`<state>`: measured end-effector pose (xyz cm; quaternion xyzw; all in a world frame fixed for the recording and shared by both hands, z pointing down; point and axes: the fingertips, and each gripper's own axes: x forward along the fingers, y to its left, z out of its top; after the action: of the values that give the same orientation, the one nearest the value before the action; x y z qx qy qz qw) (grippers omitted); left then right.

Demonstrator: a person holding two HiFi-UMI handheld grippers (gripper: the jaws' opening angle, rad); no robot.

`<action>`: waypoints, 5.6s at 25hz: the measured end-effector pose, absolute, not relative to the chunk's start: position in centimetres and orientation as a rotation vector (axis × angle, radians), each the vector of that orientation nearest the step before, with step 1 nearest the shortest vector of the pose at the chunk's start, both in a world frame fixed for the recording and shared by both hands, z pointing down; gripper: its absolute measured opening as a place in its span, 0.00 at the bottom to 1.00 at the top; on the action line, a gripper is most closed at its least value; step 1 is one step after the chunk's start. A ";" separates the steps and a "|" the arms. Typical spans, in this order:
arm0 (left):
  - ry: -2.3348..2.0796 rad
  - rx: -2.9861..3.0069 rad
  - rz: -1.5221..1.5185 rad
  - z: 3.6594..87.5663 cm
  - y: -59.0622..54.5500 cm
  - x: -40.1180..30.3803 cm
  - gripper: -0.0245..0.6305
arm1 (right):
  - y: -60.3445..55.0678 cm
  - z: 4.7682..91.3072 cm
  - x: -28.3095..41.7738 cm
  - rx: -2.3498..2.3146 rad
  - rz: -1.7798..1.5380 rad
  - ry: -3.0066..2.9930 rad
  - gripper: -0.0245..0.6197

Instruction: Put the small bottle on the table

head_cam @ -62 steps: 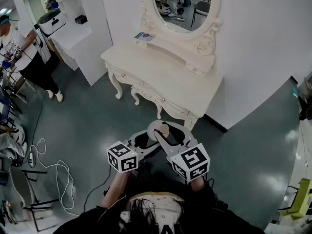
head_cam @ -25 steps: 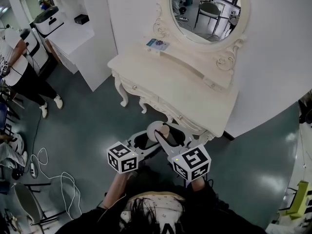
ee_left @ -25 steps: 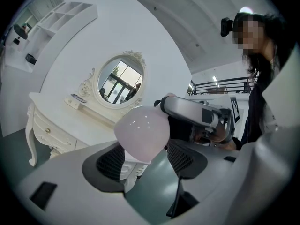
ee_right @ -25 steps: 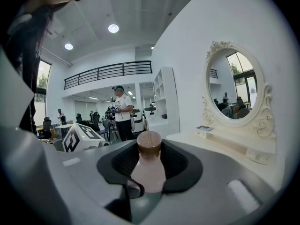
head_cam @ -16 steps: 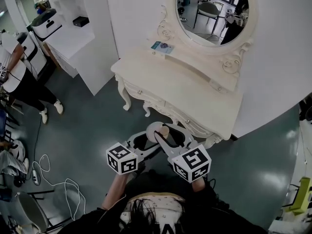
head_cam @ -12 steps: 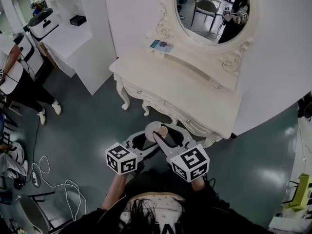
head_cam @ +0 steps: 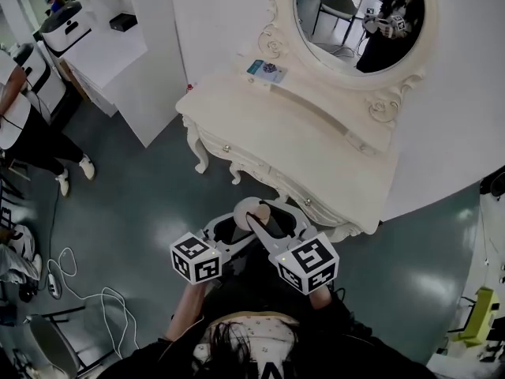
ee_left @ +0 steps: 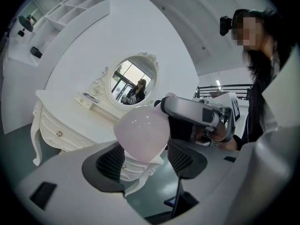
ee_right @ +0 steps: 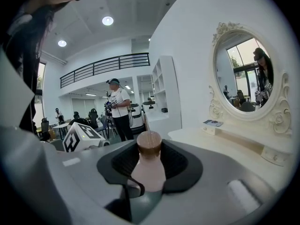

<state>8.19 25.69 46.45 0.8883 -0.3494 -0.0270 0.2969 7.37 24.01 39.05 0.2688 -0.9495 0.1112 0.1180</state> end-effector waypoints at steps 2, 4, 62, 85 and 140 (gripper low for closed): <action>-0.950 2.347 -0.080 46.6 24.2 7.4 0.45 | 22.5 39.3 6.6 0.760 0.335 -2.789 0.27; -0.974 2.337 -0.083 46.7 22.4 6.5 0.45 | 20.6 39.4 5.7 0.733 0.344 -2.799 0.27; -0.664 2.325 0.176 50.6 -13.4 -3.5 0.45 | -16.3 43.5 -3.4 1.053 0.612 -2.662 0.27; -0.639 2.297 0.421 57.4 -18.9 -7.7 0.45 | -24.4 51.0 -0.3 1.339 0.776 -2.431 0.27; -0.787 2.325 0.303 53.7 -17.5 -15.7 0.43 | -31.0 60.0 -4.2 1.264 0.450 -2.328 0.27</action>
<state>-15.70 -17.49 53.66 0.8881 -0.3005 0.1157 0.3281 -4.16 -30.97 60.03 0.4584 -0.8441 0.1632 0.2252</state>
